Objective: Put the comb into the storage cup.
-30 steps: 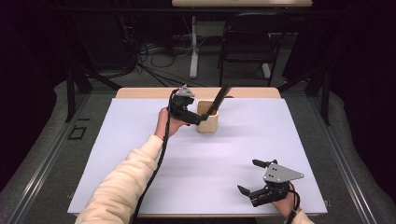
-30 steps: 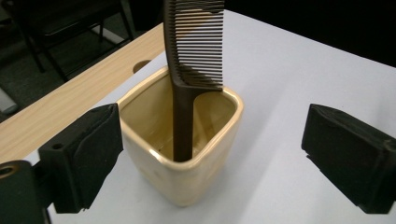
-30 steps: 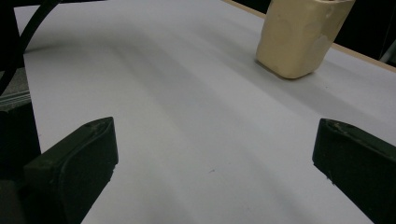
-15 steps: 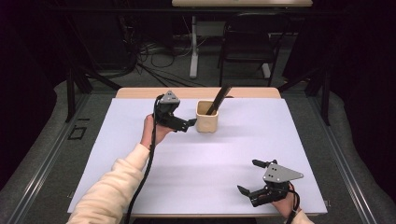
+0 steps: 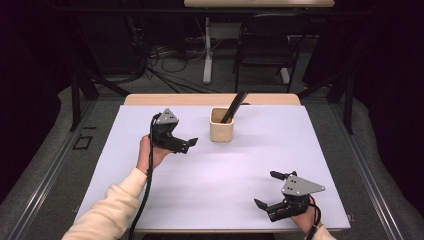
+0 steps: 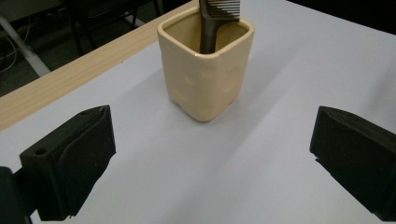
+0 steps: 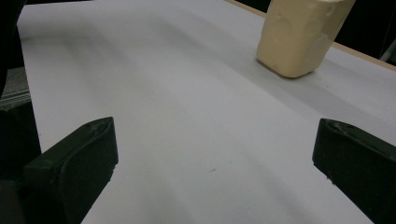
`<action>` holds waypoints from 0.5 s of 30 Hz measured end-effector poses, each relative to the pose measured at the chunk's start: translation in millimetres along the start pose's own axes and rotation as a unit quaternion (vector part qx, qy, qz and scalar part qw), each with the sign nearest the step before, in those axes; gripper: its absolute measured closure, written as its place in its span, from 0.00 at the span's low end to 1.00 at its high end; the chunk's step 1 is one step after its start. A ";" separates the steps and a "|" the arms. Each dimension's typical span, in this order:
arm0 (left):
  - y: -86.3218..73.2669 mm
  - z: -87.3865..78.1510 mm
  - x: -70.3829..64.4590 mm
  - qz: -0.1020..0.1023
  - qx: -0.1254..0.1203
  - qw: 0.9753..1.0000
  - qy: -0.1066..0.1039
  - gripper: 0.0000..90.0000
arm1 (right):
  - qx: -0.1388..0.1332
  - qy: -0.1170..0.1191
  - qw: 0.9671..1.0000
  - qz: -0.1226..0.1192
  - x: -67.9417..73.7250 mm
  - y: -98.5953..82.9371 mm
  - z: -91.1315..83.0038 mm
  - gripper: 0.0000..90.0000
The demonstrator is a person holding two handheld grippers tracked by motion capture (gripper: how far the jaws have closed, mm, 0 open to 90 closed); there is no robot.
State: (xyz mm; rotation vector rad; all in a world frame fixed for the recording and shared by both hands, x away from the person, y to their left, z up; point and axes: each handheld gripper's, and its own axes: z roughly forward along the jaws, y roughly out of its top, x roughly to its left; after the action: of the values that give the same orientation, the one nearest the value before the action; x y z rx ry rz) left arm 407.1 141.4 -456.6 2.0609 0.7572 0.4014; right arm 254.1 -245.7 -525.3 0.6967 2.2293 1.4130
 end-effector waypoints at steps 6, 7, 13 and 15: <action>-16.7 -9.2 -2.2 -0.006 0.005 1.000 0.002 0.00 | 0.002 0.001 1.000 0.002 0.0 -0.1 0.4 0.00; -19.4 -10.8 -2.4 -0.008 0.006 1.000 0.002 0.00 | 0.003 0.000 1.000 0.002 -0.1 -0.1 0.4 0.00; -34.5 -20.0 -3.0 -0.014 0.007 1.000 0.007 0.00 | 0.004 0.000 1.000 0.002 -0.1 -0.1 0.4 0.00; -39.4 -23.0 -4.4 -0.018 0.007 1.000 0.010 0.00 | 0.003 0.000 1.000 0.002 0.0 -0.1 0.5 0.00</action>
State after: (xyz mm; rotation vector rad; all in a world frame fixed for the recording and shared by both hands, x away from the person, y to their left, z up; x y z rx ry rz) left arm 377.1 169.9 -476.3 2.0565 0.8099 0.3980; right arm 254.4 -245.4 -525.6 0.7048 2.2346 1.4085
